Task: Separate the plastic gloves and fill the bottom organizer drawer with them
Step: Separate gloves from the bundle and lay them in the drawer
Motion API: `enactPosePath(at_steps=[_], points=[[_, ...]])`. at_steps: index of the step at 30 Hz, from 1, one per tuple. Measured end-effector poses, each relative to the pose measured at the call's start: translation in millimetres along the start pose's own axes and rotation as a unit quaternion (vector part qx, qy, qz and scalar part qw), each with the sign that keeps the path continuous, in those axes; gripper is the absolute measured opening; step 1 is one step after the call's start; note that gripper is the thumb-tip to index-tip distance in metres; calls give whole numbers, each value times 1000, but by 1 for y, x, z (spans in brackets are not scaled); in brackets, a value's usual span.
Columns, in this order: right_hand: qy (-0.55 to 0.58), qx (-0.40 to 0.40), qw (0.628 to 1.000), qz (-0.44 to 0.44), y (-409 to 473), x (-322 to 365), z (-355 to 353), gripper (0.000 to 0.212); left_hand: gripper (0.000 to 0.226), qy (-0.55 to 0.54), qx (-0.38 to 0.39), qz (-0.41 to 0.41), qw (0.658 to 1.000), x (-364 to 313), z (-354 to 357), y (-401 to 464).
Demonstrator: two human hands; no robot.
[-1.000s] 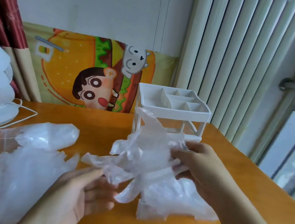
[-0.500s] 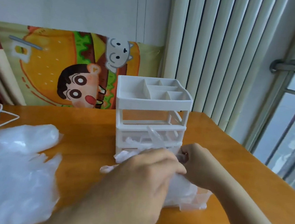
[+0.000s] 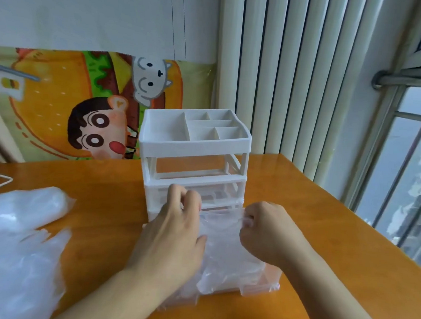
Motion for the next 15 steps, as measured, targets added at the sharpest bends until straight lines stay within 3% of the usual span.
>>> enactPosePath(at_steps=[2,4,8,11,15], points=[[15,-4,1000,2,0,2,-1,25,27,-4,-2,69,998,-7,-2,-6],[30,-11,999,6,0,4,0,30,8,-20,48,86,995,-12,0,-7],[54,-36,997,31,4,1,7,26,53,-66,185,22,980,-9,14,5],[9,-36,998,52,4,1,8,22,85,-65,257,-38,964,-2,20,15],[-43,-32,997,59,8,0,10,20,99,-50,285,-71,955,3,25,26]])
Point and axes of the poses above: each hand's wrist, its own y-axis towards the middle knuckle, its own z-axis out of the palm, x = y × z, the point moved 1 cm from there along y, towards the middle knuckle, and after that the axes turned 10 degrees about x, right-handed, at the moved point
